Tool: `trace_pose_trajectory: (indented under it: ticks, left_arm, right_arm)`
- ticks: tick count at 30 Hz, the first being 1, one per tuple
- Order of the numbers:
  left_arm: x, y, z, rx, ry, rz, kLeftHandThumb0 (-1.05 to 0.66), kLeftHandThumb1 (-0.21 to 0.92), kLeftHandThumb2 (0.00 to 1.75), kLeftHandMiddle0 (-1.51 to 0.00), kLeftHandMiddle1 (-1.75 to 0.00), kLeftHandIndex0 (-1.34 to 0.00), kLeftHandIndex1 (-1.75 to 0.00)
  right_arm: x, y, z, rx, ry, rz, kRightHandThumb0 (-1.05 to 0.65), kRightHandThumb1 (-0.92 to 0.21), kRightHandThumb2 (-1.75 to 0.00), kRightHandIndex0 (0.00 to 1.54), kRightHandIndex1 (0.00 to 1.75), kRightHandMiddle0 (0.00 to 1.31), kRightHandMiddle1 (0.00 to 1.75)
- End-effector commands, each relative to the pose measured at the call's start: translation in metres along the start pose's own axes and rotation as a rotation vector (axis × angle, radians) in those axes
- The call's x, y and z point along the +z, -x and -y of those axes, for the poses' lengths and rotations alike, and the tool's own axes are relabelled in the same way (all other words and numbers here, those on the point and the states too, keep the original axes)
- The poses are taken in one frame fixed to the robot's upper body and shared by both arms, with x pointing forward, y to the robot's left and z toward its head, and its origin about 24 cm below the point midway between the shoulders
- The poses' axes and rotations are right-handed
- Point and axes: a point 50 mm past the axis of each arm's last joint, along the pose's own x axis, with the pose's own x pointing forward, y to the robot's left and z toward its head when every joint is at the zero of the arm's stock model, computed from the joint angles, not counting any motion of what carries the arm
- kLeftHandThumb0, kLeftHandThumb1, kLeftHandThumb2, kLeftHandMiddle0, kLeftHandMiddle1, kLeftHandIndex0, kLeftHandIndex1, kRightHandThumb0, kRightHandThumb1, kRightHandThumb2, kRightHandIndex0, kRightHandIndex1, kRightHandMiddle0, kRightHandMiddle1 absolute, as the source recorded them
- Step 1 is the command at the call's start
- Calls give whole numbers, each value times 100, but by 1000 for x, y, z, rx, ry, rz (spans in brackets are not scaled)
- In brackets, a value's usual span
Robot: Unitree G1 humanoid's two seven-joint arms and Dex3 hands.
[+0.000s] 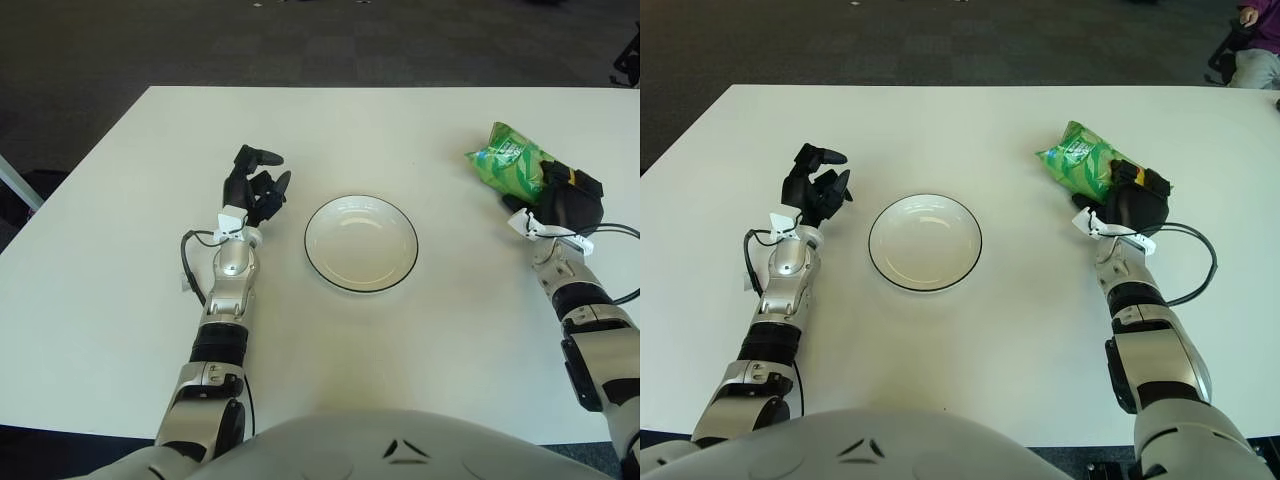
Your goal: Put the snack into the plate.
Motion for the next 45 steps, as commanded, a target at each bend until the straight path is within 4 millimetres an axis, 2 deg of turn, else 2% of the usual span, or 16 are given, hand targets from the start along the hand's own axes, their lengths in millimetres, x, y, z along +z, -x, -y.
trace_pose_trajectory:
  ticks: [1,3,5,8,11,14,17,26,33,39,41,43,44,45]
  left_arm:
    - [0,1,-2,9,-14,7,-36,92,23,-98,-175,-51,-143]
    - [0,1,-1,9,-15,8,-36,92,23,-98,-175,-51,-143]
    - [0,1,-1,9,-15,8,-36,92,23,-98,-175,-51,-143]
    - [0,1,0,10,-15,8,-36,92,23,-98,-175,-51,-143]
    - [0,1,0,11,-14,8,-36,92,23,-98,-175,-51,-143]
    - [0,1,1,12,-14,7,-36,92,23,-98,-175,-51,-143]
    - [0,1,2,12,-13,7,-36,92,23,-98,-175,-51,-143]
    - [-1,1,4,14,-14,9,-36,92,23,-98,-175,-51,-143]
    - [-1,0,4,15,-18,10,-36,92,23,-98,-175,-51,-143]
    - [-1,0,4,17,-20,11,-36,92,23,-98,-175,-51,-144]
    - [-2,0,4,17,-20,11,-36,92,23,-98,-175,-51,-144]
    - [-2,-1,3,17,-21,11,-36,92,23,-98,-175,-51,-144]
    - [-2,-1,3,17,-21,11,-36,92,23,-98,-175,-51,-143]
    - [-2,-1,3,18,-21,10,-36,92,23,-98,-175,-51,-143]
  right_arm:
    - [-4,7,-6,19,-6,-14,-24,-91,-21,24,148,59,129]
    - [-5,6,-5,13,-6,-12,-12,-89,-29,25,152,57,132]
    - [-5,6,-4,3,-4,-13,-5,-81,-51,24,157,51,145]
    - [-5,5,-3,-16,-2,-13,-2,-69,-77,24,164,45,161]
    - [-6,6,-1,-67,-19,2,-1,-58,-95,32,165,42,170]
    - [-7,10,2,-126,-49,32,0,-52,-105,36,170,41,172]
    - [-8,11,4,-154,-73,49,0,-46,-111,43,174,43,165]
    - [-6,10,8,-182,-157,62,0,-43,-112,49,175,47,156]
    - [16,6,20,-248,-511,114,0,-43,-112,49,175,47,155]
    - [29,5,28,-237,-682,148,0,-42,-116,51,175,42,163]
    - [34,4,31,-232,-717,147,-23,-55,-100,64,175,39,170]
    - [38,3,33,-227,-747,148,-30,-59,-94,69,175,38,172]
    - [40,3,35,-225,-761,148,-24,-67,-72,72,175,46,173]
    - [44,3,37,-218,-788,156,-22,-71,-60,74,175,49,173]
